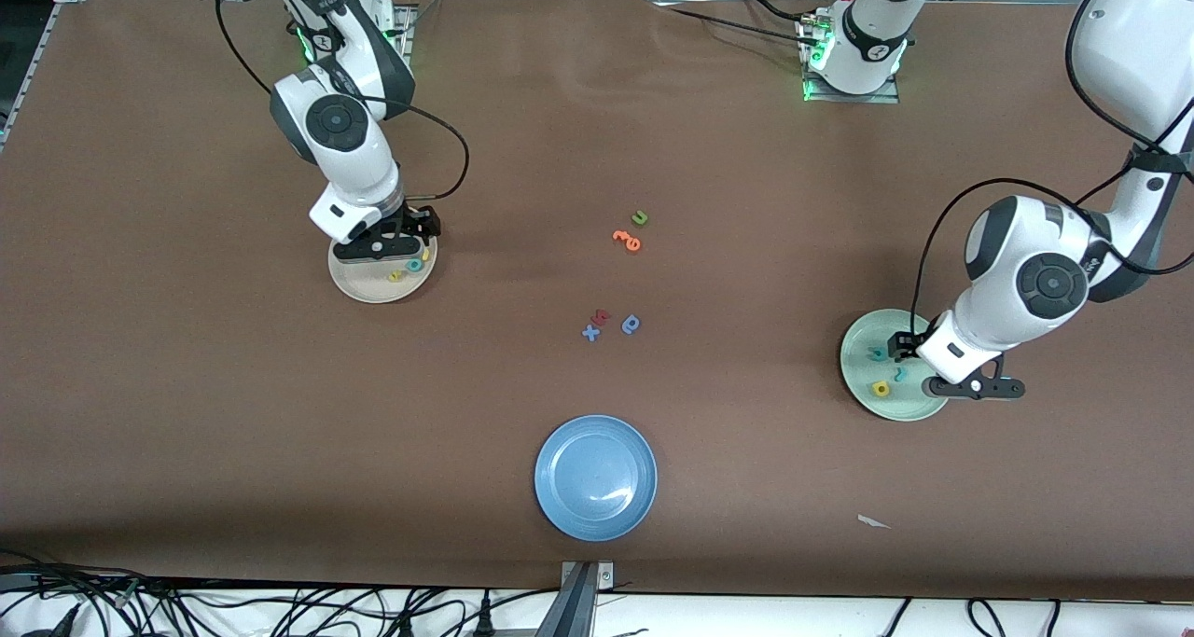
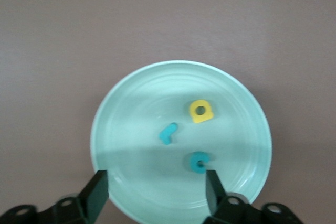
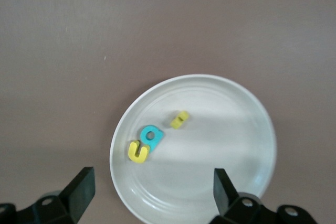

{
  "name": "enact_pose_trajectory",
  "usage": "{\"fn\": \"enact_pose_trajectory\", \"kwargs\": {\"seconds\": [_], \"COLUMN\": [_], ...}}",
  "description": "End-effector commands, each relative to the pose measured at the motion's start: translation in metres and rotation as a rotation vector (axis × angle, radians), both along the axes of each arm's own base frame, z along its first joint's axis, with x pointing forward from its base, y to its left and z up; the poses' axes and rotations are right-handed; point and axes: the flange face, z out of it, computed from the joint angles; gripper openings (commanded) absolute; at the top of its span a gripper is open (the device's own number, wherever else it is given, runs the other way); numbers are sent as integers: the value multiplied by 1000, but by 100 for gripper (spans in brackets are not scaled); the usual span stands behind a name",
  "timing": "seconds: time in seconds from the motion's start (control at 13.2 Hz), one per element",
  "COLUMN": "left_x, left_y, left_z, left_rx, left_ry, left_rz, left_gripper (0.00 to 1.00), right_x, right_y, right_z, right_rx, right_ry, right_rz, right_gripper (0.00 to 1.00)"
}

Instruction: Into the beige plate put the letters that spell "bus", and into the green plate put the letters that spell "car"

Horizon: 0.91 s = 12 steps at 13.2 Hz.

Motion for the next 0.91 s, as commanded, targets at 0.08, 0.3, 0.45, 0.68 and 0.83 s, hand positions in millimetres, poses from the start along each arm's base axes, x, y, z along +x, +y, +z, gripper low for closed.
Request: {"fn": "enact_pose_trajectory", "kwargs": {"seconds": [0.08,0.3,0.45,0.68,0.83], "left_x": [4,0,-3,-13,-24], "left_y": [18,48,51,38,20], "left_z": [36,47,49,87,115], "left_rx": [41,8,-4,-83,-125], "left_ry": [43,44,67,77,113], "left_rz": [-24,-57,-106,-142,-110], "left_gripper": [100,100,100,100,100], "right_x": [49,80,93,105,107], "right_y": [-2,-51,-85,-121,-146], "right_z": [95,144,174,230,252], "right_rx": [45,85,76,102,106], "right_ry": [79,74,59,82,92], "right_rz": [-46,-81,-143,-123,-141], "right_gripper": [100,100,100,100,100]}}
